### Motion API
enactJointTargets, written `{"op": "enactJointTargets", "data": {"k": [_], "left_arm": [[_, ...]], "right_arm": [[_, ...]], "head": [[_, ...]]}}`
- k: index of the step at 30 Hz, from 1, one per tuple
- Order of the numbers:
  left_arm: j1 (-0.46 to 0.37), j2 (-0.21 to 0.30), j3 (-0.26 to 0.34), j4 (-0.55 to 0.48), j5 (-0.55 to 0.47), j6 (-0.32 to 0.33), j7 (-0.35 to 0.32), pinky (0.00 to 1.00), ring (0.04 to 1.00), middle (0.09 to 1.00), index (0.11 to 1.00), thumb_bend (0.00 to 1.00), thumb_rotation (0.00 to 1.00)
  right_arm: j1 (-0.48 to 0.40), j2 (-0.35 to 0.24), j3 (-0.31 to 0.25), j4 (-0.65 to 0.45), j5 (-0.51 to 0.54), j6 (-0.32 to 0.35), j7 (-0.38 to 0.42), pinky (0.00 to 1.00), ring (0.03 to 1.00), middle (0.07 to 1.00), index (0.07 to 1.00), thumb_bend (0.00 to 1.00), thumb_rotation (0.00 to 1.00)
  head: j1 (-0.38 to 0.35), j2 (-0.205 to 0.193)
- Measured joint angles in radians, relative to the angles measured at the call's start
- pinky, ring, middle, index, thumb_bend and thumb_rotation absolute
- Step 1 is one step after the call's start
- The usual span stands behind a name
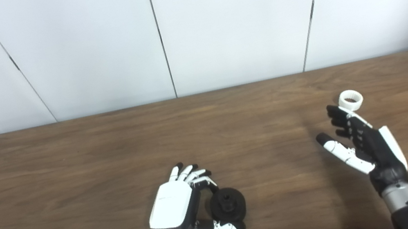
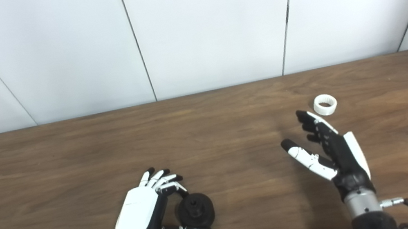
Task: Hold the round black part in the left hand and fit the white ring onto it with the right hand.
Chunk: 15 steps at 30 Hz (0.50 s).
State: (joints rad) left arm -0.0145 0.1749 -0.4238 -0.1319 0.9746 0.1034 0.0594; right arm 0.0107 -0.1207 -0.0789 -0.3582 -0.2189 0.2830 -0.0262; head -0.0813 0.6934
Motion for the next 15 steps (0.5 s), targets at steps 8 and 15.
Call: {"op": "enactJointTargets", "data": {"k": [8,15], "left_arm": [[-0.002,0.003,-0.001,0.004,0.003,-0.004,0.001,0.99,0.900,0.794,0.484,0.52,0.05],[-0.005,0.017,0.010,0.009,-0.004,-0.032,-0.001,0.97,0.892,0.783,0.484,0.52,0.05]], "right_arm": [[-0.081,-0.054,-0.043,0.013,-0.019,-0.001,-0.011,0.83,0.860,0.855,0.792,0.73,0.32],[-0.143,-0.136,-0.048,0.072,-0.106,0.001,-0.026,0.93,0.918,0.882,0.743,0.81,0.24]], "head": [[-0.052,-0.002],[-0.135,-0.014]]}}
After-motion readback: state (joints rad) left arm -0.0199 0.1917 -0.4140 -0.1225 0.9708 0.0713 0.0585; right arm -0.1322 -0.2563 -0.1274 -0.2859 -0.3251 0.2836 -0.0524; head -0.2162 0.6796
